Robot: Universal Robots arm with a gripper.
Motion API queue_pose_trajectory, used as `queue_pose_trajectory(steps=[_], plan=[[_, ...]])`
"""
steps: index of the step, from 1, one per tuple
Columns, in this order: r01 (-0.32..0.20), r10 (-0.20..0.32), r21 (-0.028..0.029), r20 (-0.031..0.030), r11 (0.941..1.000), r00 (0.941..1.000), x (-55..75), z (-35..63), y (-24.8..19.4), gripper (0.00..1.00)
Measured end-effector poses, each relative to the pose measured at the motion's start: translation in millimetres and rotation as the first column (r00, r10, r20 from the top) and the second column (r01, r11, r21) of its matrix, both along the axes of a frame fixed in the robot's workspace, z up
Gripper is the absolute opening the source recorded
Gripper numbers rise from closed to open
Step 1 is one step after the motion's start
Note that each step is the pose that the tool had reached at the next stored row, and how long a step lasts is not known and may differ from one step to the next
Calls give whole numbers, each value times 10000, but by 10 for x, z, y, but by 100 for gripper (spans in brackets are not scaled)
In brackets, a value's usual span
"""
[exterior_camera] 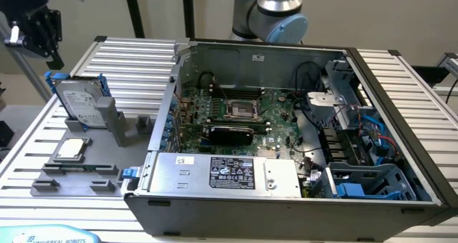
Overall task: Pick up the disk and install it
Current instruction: 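Pick up the disk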
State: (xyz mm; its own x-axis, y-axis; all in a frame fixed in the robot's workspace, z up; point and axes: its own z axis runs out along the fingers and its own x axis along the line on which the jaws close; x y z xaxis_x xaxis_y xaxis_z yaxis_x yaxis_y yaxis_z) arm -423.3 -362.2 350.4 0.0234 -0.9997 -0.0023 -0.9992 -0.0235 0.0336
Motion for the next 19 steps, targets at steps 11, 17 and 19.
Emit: queue_pose_trajectory(steps=[11,17,19], plan=[[0,0,-1,2,10000,10000,-17,-109,0,54],[-1,1,0,3,10000,10000,-17,-218,0,54],[0,0,0,3,10000,10000,-17,-254,0,54]])
